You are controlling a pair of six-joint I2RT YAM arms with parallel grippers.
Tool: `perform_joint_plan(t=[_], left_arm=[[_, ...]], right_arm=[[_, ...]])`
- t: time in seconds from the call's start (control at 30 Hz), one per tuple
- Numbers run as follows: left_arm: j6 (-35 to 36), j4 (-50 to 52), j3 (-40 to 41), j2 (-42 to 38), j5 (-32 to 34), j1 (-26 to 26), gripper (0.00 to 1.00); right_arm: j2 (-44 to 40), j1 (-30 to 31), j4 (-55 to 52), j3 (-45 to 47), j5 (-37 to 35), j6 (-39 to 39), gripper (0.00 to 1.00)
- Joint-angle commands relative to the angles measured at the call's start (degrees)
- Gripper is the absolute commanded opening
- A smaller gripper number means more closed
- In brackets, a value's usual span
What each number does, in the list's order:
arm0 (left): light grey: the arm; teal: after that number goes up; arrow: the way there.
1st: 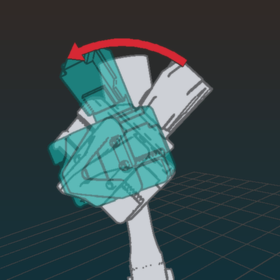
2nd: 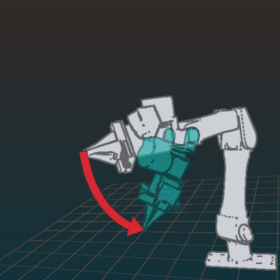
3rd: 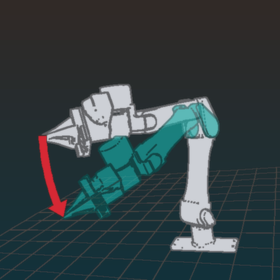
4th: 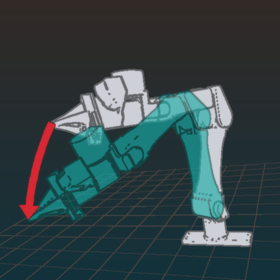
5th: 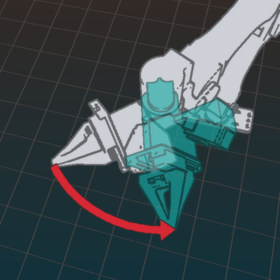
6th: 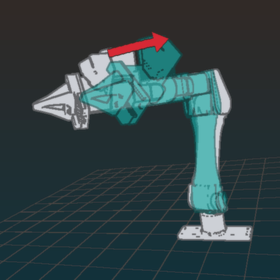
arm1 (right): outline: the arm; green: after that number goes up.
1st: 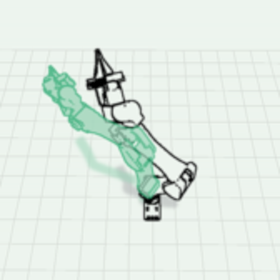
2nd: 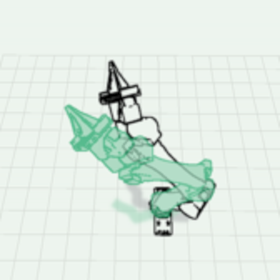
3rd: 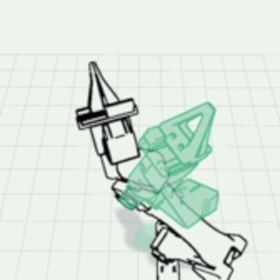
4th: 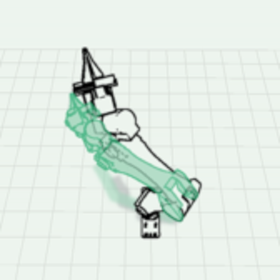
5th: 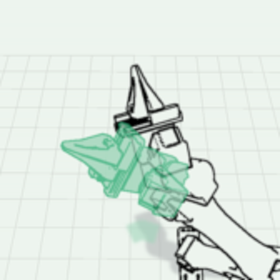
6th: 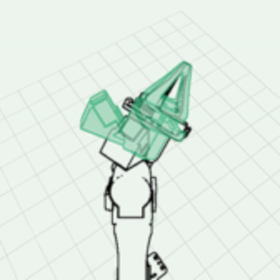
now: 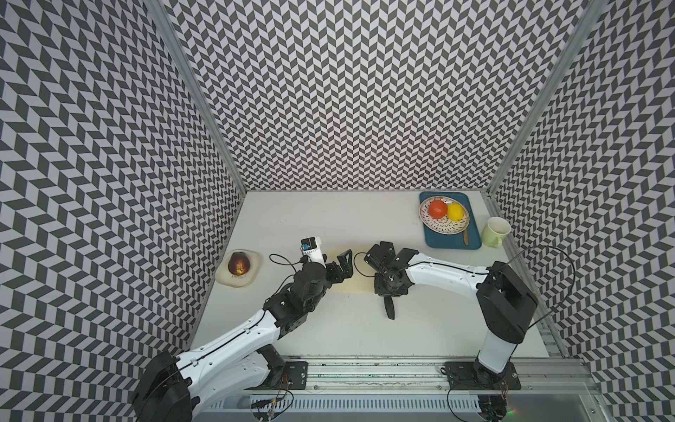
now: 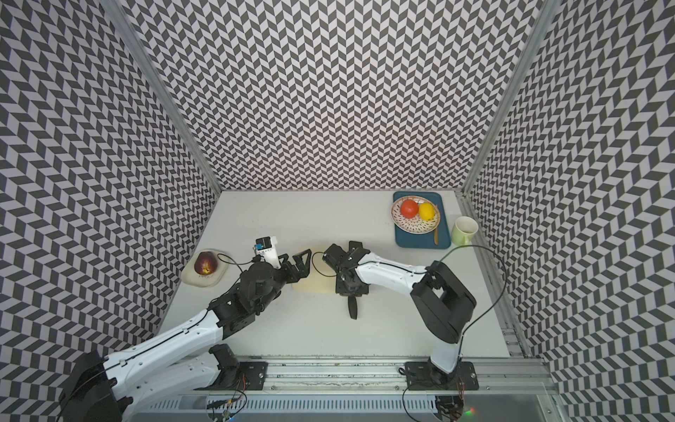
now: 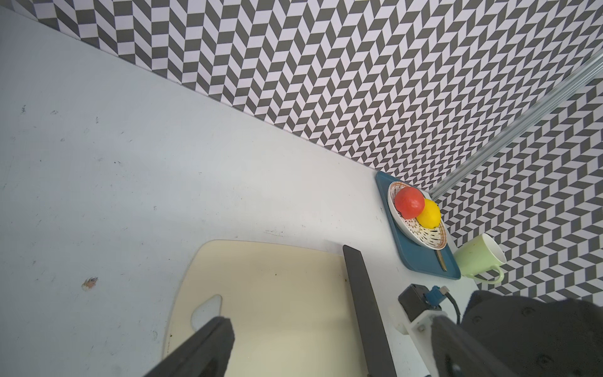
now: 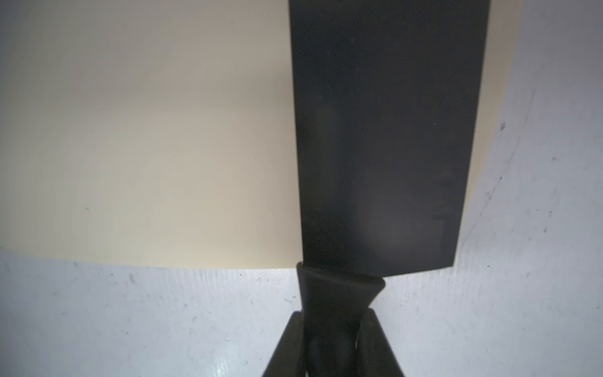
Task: Align the knife with the edge of the cutting board
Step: Place the knife at the edge of the cutting board.
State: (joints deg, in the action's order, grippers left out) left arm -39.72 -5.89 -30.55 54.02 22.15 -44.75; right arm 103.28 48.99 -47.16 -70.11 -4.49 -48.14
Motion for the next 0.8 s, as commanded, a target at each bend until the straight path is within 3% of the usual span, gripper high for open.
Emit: perform_joint_plan(t=[0.0, 0.77], left_arm=[[0.25, 0.13, 0.49, -0.13, 0.43, -0.34, 1.00], [0.26, 0.00, 0.56, -0.14, 0.44, -0.34, 1.00]], right_arm=[[1.40, 0.03, 2.37, -1.21, -1.43, -0.88, 0.17], [-0.51, 0.16, 4.05, 3.10, -2.80, -3.03, 0.17]])
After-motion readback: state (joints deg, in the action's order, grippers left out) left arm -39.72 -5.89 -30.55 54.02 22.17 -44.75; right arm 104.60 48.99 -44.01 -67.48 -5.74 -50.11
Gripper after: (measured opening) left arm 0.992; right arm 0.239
